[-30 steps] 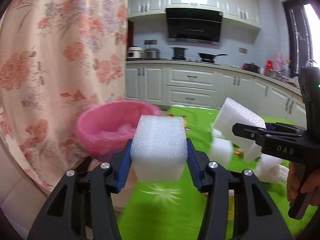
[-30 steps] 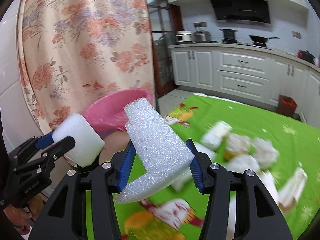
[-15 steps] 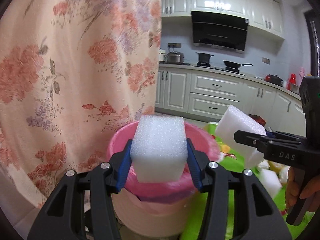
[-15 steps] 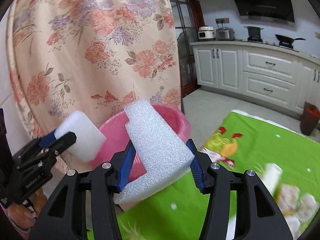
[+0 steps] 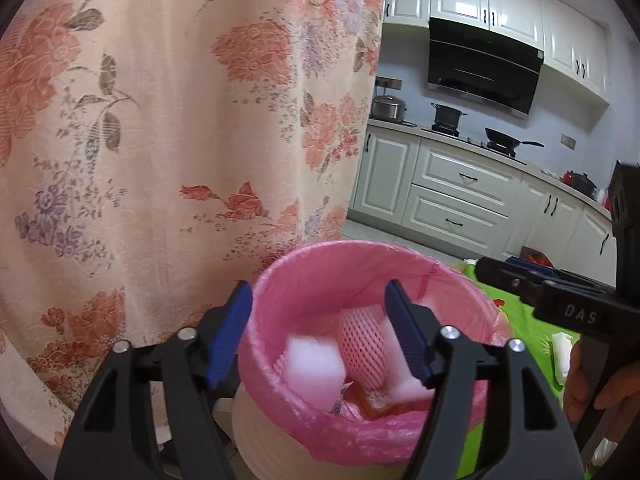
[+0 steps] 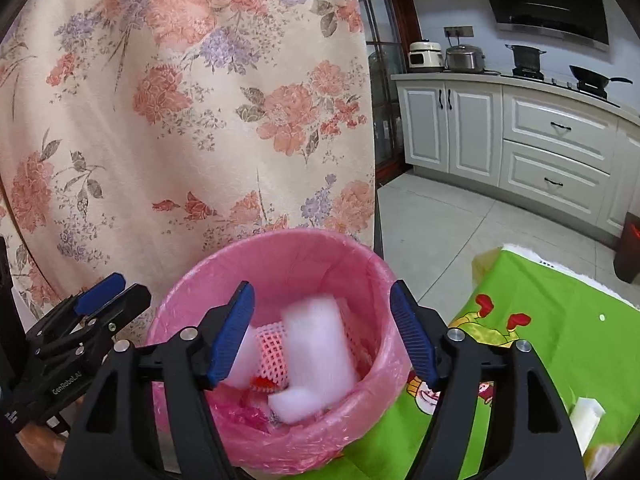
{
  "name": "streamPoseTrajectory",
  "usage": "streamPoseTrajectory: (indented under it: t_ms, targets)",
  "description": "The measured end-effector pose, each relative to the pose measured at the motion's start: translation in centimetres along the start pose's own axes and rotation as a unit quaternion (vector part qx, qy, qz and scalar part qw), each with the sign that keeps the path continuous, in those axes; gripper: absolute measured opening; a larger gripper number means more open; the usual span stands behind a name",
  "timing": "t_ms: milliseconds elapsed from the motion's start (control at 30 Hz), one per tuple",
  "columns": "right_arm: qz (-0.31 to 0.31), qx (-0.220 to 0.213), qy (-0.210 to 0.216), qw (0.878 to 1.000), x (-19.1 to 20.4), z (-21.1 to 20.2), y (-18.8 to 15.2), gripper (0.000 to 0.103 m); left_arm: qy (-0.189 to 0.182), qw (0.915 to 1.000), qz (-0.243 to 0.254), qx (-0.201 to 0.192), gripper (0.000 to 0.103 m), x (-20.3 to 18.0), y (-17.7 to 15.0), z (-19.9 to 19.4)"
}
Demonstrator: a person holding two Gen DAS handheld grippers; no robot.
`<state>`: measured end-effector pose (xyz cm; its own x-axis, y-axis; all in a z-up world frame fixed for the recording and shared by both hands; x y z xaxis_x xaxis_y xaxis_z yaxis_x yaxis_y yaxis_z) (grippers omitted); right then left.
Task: Collect trash
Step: 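Carry both foam pieces over the pink bin and open both tools, then move both tools back over the table toward the paper trash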
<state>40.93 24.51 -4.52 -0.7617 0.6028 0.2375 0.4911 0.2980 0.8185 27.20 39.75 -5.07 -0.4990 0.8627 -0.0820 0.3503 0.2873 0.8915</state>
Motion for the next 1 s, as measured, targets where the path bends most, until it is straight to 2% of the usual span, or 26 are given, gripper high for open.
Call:
streamPoseTrajectory:
  t_ms: [167, 300, 400, 567, 833, 1000]
  targets:
    - [0.002, -0.007, -0.005, 1.000, -0.5, -1.8, -0.4, 0.067, 0.006, 1.0000, -0.001, 0.000, 0.074, 0.0, -0.7, -1.3]
    - [0.004, -0.018, -0.012, 1.000, -0.8, -4.4, -1.0, 0.067, 0.008, 0.9997, -0.023, -0.006, 0.087, -0.5, -1.3, -3.7]
    - [0.005, -0.024, -0.021, 0.999, -1.0, -6.7, -1.8, 0.068, 0.001, 0.9995, -0.030, -0.003, 0.092, -1.2, -1.9, -5.0]
    - [-0.005, -0.026, -0.049, 0.998, -1.5, -10.2, -3.8, 0.070, -0.012, 0.9996, -0.025, 0.009, 0.095, -3.3, -3.6, -7.4]
    - [0.014, -0.028, -0.077, 0.997, -3.2, -15.7, -7.2, 0.075, -0.032, 0.9990, -0.015, 0.027, 0.098, -6.1, -6.1, -10.7]
    - [0.030, -0.029, -0.098, 0.994, -4.7, -19.6, -10.2, 0.077, -0.060, 0.9970, -0.007, 0.048, 0.098, -8.7, -8.6, -12.1]
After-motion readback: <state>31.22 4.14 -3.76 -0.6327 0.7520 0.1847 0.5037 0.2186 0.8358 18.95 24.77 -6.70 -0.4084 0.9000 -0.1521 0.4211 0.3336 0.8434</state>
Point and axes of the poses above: each gripper's, at about its wrist camera, not at the fingertips, and z roughly the way its jaws point, x to its left, y to its top, the point moved 5 cm from there along z, roughly the way its jaws point, and after that the axes turned 2 degrees about z, right-handed, at the moved point
